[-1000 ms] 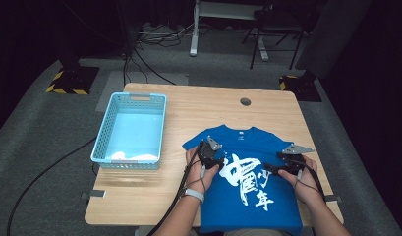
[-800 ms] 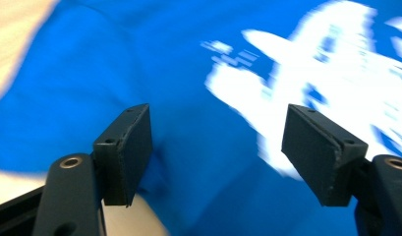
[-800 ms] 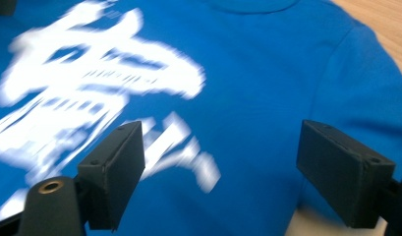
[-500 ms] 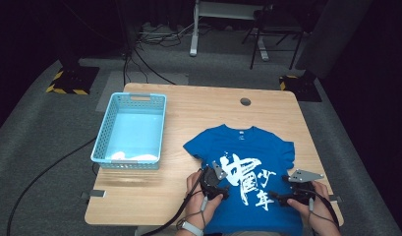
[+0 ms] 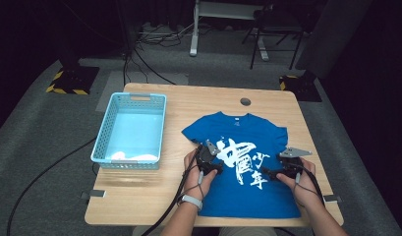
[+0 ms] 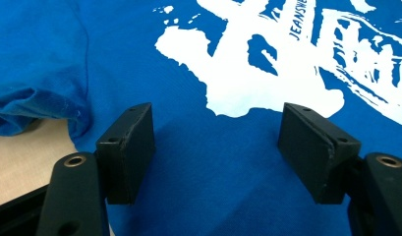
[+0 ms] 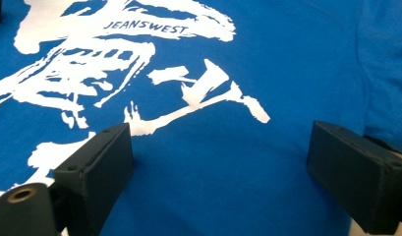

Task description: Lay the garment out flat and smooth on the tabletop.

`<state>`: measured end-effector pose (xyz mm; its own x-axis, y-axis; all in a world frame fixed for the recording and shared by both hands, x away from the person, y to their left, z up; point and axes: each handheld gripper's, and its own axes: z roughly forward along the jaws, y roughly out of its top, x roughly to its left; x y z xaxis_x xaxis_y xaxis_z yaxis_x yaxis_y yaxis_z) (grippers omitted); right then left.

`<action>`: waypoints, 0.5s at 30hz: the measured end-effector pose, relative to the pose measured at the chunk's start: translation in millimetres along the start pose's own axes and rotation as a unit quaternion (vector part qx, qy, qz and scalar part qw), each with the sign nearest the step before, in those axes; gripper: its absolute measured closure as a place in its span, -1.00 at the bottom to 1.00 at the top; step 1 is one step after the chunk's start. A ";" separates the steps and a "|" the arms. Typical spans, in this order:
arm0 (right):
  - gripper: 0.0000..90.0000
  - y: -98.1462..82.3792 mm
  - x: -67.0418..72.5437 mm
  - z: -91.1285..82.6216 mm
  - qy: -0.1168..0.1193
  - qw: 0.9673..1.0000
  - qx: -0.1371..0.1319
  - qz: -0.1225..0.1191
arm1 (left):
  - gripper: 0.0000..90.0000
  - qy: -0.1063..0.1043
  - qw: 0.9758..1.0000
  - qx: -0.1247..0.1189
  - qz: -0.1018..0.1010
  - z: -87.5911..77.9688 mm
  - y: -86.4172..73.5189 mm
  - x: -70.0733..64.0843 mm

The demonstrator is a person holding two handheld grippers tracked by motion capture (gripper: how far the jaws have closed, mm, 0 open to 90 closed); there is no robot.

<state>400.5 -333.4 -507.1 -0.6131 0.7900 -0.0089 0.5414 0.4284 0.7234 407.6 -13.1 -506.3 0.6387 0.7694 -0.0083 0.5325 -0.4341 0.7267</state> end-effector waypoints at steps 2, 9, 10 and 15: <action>-0.76 5.1 -4.3 5.3 -0.005 1.000 0.000 0.005 | -0.34 0.001 1.000 0.000 -0.004 5.5 5.1 5.3; -0.76 19.6 -16.4 20.5 -0.018 1.000 0.000 0.019 | -0.40 0.012 1.000 0.002 -0.009 19.9 19.3 20.2; -0.77 20.6 -17.3 21.6 -0.018 1.000 0.000 0.019 | -0.43 0.015 1.000 0.004 -0.011 20.5 20.0 21.3; -0.75 21.8 -13.9 16.5 -0.009 1.000 0.016 0.016 | -0.40 0.022 1.000 0.001 -0.019 15.2 19.5 16.1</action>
<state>430.3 -327.8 -502.6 -0.5846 0.8113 0.0023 0.5794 0.4155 0.7012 436.7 -16.3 -502.7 0.5932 0.8050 -0.0066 0.5571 -0.4046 0.7252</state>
